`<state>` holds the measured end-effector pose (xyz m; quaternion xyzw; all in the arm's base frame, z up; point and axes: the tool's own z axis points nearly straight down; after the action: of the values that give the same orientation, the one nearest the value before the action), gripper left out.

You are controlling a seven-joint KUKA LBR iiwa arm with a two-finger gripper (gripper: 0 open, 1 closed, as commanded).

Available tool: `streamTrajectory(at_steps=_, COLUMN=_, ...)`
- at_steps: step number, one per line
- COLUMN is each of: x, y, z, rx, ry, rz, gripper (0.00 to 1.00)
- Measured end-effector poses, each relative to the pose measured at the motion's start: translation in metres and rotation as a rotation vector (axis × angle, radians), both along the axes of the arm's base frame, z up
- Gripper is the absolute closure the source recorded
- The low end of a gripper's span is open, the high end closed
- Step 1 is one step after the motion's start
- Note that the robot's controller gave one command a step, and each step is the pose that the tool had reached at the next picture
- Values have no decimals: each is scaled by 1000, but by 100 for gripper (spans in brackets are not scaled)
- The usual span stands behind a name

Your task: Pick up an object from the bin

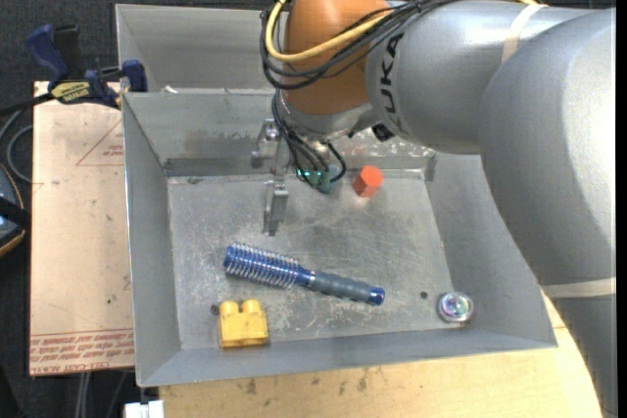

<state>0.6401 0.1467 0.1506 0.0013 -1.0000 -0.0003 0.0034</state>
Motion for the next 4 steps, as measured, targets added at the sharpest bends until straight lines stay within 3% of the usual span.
streamTrajectory(at_steps=1, x=-76, y=8, z=-79, rx=5, ry=-21, rz=75, gripper=0)
streamTrajectory(at_steps=2, x=-77, y=-10, z=-50, rx=1, ry=-11, rz=-37, gripper=0)
streamTrajectory(at_steps=3, x=-79, y=-28, z=-51, rx=0, ry=-7, rz=-100, gripper=0)
streamTrajectory(at_steps=4, x=-75, y=-20, z=-78, rx=1, ry=-18, rz=-113, gripper=0)
